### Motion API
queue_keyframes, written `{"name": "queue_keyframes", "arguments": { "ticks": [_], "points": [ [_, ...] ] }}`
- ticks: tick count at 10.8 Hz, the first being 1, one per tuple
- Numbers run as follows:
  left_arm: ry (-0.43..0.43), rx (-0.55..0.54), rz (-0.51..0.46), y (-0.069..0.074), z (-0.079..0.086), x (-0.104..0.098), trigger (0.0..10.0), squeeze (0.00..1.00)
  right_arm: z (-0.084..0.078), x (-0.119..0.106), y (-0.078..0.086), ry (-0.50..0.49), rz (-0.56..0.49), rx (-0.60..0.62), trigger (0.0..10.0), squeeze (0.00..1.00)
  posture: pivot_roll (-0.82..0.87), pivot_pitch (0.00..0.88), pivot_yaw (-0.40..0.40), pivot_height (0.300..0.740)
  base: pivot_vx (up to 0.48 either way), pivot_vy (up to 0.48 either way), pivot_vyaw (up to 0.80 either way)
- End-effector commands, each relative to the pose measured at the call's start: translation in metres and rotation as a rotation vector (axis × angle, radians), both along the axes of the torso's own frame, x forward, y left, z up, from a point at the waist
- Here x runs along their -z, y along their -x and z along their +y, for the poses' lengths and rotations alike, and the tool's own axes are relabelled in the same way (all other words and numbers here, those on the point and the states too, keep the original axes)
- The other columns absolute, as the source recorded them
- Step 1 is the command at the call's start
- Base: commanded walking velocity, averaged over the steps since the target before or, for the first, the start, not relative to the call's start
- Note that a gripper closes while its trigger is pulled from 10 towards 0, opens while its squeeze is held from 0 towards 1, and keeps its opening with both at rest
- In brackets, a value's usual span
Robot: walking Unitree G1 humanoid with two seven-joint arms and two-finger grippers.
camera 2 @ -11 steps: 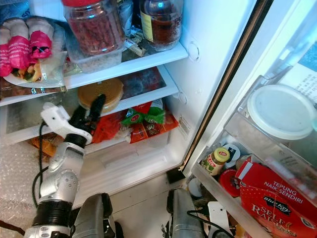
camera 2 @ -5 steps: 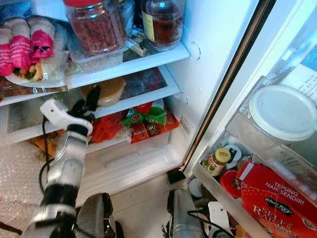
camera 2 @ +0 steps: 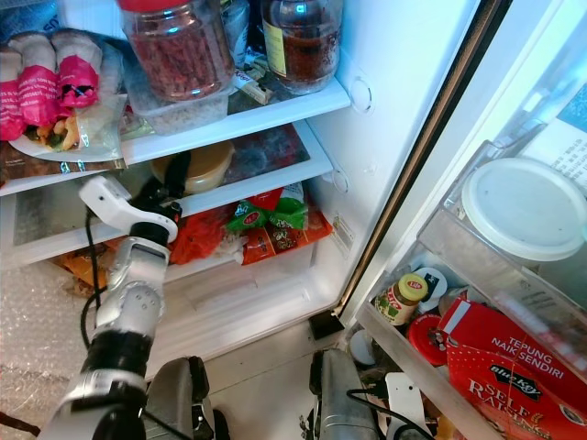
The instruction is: Restocking fridge
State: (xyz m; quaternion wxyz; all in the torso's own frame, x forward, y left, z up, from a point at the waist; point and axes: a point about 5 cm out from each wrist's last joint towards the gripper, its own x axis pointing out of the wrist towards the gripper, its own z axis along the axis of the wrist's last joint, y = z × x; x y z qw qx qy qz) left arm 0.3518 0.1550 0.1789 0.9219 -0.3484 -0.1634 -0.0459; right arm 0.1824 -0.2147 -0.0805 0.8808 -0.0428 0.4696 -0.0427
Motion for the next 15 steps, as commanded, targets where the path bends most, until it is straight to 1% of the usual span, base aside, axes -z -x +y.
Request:
{"name": "queue_keyframes", "arguments": {
  "ticks": [1,2,4,6,7,8,11,12,13,15],
  "points": [
    [-0.021,0.0,-0.005,0.005,0.003,0.001,10.0,0.0,0.007,0.004,0.006,-0.02,0.018,-0.021,10.0,0.0,-0.09,0.201,0.01,0.594,0.0,0.0,0.0],
    [-0.026,-0.003,-0.007,0.008,0.005,0.001,10.0,0.0,0.008,0.004,0.006,-0.021,0.018,-0.021,10.0,0.0,-0.09,0.202,0.011,0.594,0.0,0.0,0.0],
    [-0.059,0.001,0.016,0.022,0.008,0.007,10.0,0.0,0.008,0.004,0.006,-0.023,0.019,-0.02,10.0,0.0,-0.09,0.205,0.012,0.594,0.0,0.0,0.0],
    [-0.084,0.001,0.024,0.029,0.009,0.009,10.0,0.0,0.008,0.004,0.006,-0.024,0.02,-0.023,10.0,0.0,-0.09,0.208,0.012,0.594,0.0,0.0,0.0],
    [-0.123,0.013,0.021,0.032,0.006,0.007,10.0,0.0,0.008,0.004,0.006,-0.024,0.02,-0.022,10.0,0.0,-0.09,0.207,0.012,0.594,0.0,0.0,0.0],
    [-0.212,0.043,0.012,0.039,0.0,0.006,10.0,0.0,0.008,0.004,0.006,-0.024,0.019,-0.021,10.0,0.0,-0.09,0.207,0.013,0.594,0.0,0.0,0.0],
    [-0.339,0.088,0.0,0.053,-0.008,0.004,10.0,0.0,0.008,0.004,0.006,-0.024,0.019,-0.023,10.0,0.0,-0.08,0.207,0.014,0.594,0.0,0.0,0.0],
    [-0.499,0.105,-0.007,0.058,-0.014,0.007,10.0,0.0,0.008,0.004,0.006,-0.024,0.018,-0.022,10.0,0.0,-0.08,0.207,0.014,0.594,0.0,0.0,0.0],
    [-0.617,0.093,0.004,0.06,-0.016,0.013,10.0,0.0,0.008,0.004,0.005,-0.024,0.018,-0.022,10.0,0.0,-0.08,0.207,0.014,0.594,0.0,0.0,0.0],
    [-0.842,0.074,-0.008,0.064,-0.022,0.022,10.0,0.0,0.008,0.004,0.005,-0.024,0.018,-0.021,10.0,0.0,-0.08,0.2,0.016,0.594,0.0,0.0,0.0]
  ]
}}
